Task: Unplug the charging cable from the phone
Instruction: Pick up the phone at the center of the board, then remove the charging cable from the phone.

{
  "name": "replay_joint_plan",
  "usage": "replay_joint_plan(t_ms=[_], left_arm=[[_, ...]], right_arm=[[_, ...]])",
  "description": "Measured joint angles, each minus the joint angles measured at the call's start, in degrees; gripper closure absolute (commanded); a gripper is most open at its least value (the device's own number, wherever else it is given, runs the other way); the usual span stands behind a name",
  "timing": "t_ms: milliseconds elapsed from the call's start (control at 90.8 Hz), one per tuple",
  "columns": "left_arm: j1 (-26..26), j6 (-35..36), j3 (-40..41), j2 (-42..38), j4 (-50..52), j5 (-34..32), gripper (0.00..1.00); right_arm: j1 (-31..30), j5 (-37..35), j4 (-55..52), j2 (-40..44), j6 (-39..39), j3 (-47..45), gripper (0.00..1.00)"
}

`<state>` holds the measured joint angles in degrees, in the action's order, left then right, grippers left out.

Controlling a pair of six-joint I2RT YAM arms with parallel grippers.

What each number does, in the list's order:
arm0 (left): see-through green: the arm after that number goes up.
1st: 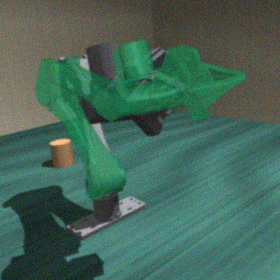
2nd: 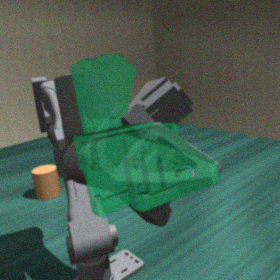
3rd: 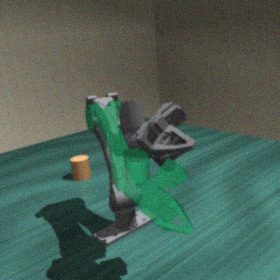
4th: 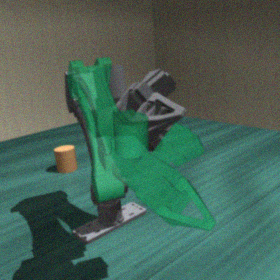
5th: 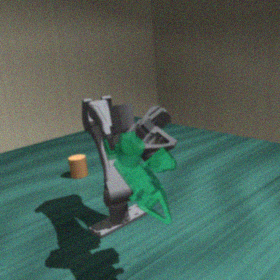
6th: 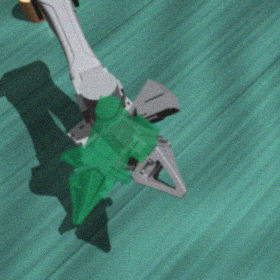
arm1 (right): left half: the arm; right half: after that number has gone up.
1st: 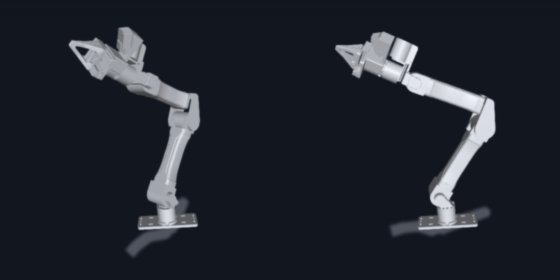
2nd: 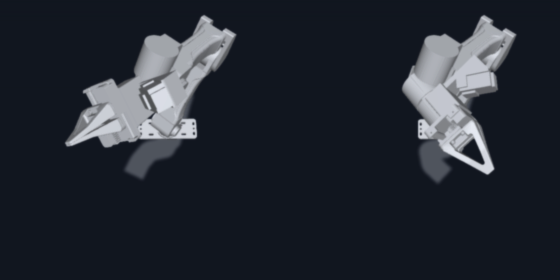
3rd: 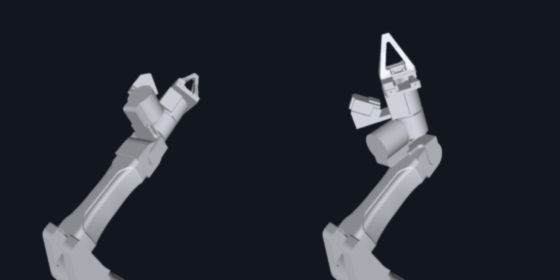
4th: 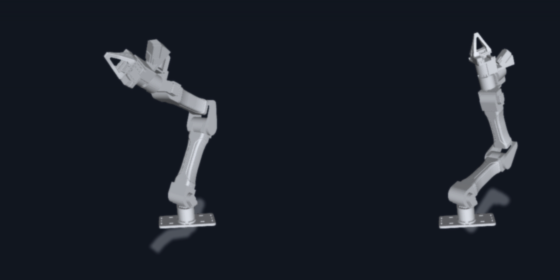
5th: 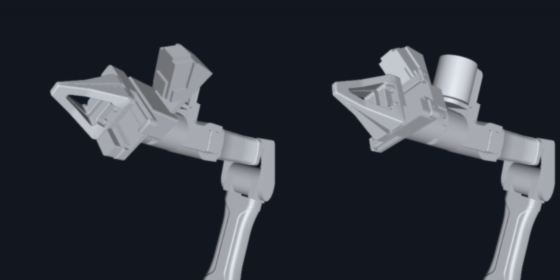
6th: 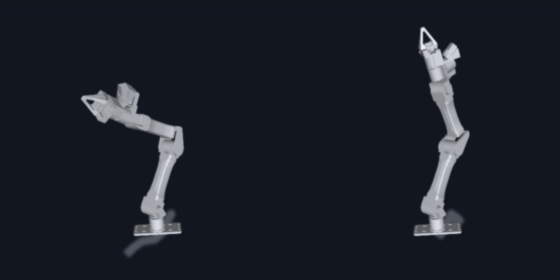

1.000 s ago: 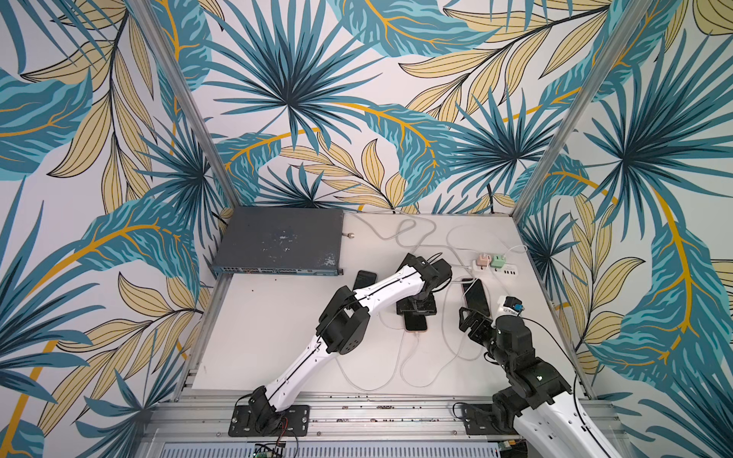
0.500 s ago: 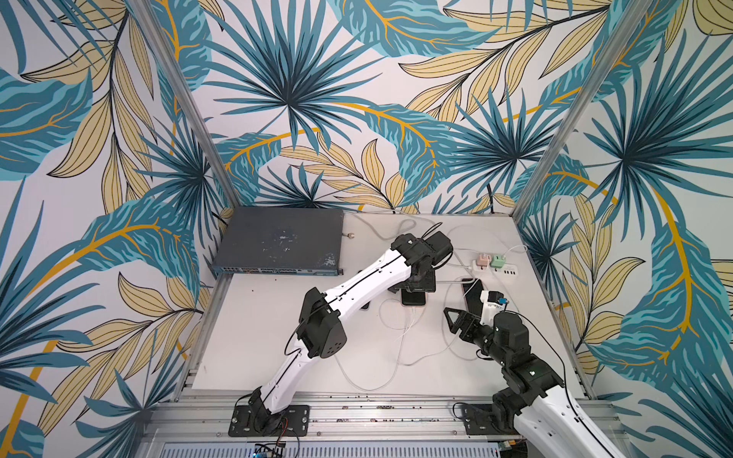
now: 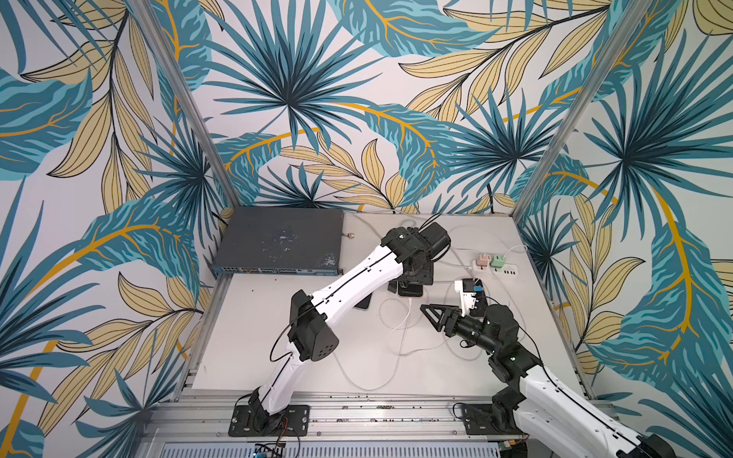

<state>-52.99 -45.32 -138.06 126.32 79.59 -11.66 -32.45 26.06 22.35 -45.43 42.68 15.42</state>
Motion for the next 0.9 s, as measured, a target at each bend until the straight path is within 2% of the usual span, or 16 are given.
replay_joint_plan(t_ms=[297,562,771,903], left_arm=[[0.0,0.15,0.0,0.0,-0.02,0.11,0.52],[0.02,0.15,0.0,-0.02,-0.04,0.17,0.52],[0.0,0.15,0.0,-0.02,-0.07,0.15,0.52],[0.07,0.15,0.0,-0.33,-0.02,0.09,0.52]], right_arm=[[-3.63,1.68,8.72,-6.6,0.98,0.0,0.37],[-5.55,1.64,13.9,-12.31,2.29,0.11,0.52],[-5.92,1.64,17.55,-13.2,3.63,0.11,0.66],[-6.36,1.62,19.32,-14.12,4.44,0.04,0.68]])
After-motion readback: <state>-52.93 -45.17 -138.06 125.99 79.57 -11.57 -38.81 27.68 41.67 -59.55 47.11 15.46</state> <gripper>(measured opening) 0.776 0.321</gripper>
